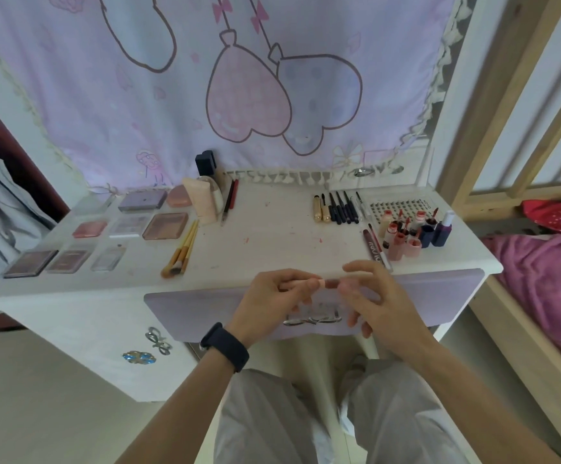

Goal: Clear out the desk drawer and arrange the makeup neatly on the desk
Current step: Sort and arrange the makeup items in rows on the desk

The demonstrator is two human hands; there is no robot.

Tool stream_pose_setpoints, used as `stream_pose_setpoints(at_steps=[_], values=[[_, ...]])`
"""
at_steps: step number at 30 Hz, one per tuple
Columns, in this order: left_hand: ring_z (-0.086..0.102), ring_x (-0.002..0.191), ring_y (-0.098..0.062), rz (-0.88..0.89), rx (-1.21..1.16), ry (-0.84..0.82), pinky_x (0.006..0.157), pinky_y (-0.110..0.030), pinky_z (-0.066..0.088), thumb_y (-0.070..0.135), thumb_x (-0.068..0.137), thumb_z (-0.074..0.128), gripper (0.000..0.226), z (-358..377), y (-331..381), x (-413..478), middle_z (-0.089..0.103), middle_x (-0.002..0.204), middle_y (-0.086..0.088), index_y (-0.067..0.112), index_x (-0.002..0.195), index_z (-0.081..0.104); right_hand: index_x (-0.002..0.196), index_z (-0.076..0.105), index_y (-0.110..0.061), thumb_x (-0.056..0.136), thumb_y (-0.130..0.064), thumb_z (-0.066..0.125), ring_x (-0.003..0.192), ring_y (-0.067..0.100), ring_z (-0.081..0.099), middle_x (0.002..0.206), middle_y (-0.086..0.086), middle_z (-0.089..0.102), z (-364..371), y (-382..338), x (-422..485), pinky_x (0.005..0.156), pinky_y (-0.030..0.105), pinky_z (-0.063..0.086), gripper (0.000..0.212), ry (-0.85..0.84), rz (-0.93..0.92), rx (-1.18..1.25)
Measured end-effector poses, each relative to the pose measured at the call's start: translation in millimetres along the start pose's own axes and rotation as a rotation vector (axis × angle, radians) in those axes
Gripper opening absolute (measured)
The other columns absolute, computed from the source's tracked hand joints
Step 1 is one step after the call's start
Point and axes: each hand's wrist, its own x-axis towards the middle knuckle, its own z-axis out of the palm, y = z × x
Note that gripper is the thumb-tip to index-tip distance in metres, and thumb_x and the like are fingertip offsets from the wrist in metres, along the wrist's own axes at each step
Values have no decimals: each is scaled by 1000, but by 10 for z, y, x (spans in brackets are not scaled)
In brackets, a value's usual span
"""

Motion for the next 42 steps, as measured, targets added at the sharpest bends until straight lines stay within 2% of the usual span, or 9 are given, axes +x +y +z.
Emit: stream_pose_setpoints(at_steps=[3, 6, 10, 12, 16, 22, 28, 35, 42], values=[[65, 65, -4, 6, -41, -4, 60, -15, 48, 41, 85, 72, 22, -18, 46, 6, 74, 73, 3, 24, 97, 78, 104, 67, -33, 88, -68, 54, 44, 13, 58, 82, -3, 77, 7, -112, 50, 42, 19, 45, 40, 4, 89, -40], [66, 69, -6, 12, -40, -19, 61, -17, 49, 40, 84, 72, 27, -32, 69, 6, 75, 78, 1, 20, 99, 78, 79, 75, -34, 95, -58, 54, 41, 11, 52, 68, 3, 73, 9, -158, 85, 43, 17, 43, 36, 14, 82, -81], [62, 61, 0, 1, -53, 9, 57, -11, 46, 23, 91, 70, 11, -112, 61, 23, 72, 68, 9, 17, 97, 78, 101, 69, -33, 97, -28, 66, 53, 17, 64, 97, -7, 76, -54, -162, 93, 47, 22, 49, 7, -40, 8, -30], [62, 61, 0, -2, -45, 8, 58, -11, 46, 21, 92, 70, 10, -137, 66, 23, 71, 68, 10, 18, 97, 77, 110, 63, -37, 91, -41, 68, 59, 20, 69, 101, -12, 76, -52, -204, 90, 47, 23, 50, 19, -48, 54, -2], [63, 62, -1, -5, -34, -16, 59, -12, 47, 25, 90, 71, 9, -120, 90, 15, 72, 69, 10, 21, 96, 77, 101, 69, -21, 89, -61, 56, 44, 10, 55, 78, -3, 77, 1, -248, 146, 44, 16, 42, 43, -28, 131, -105], [62, 61, -2, -7, -44, 25, 58, -12, 47, 37, 84, 70, 16, -169, 83, 20, 71, 66, 7, 25, 93, 77, 104, 65, -31, 95, -21, 68, 59, 13, 66, 99, -11, 73, -39, -207, 152, 49, 20, 49, 14, -57, -3, -49], [61, 61, -5, -11, -58, 3, 60, -15, 48, 44, 79, 68, 27, -165, 64, 21, 69, 65, 5, 23, 95, 78, 97, 69, -22, 83, -59, 55, 45, 5, 51, 73, -5, 72, -21, -255, 132, 44, 15, 42, 42, -63, 58, -102], [57, 64, -10, -89, -129, -5, 62, -22, 47, 48, 87, 61, 33, -168, 20, 30, 64, 67, 4, 20, 84, 78, 98, 67, -37, 97, -25, 65, 51, 10, 59, 99, -9, 71, -54, -232, 100, 48, 21, 48, 12, -30, -141, -90], [49, 60, -7, 50, 51, 11, 58, -20, 45, 57, 89, 54, 29, -76, 88, 58, 53, 68, 9, 32, 102, 62, 95, 68, -26, 97, -26, 63, 52, 1, 57, 77, -7, 70, -61, -301, 217, 49, 16, 45, 5, 82, -121, -99]])
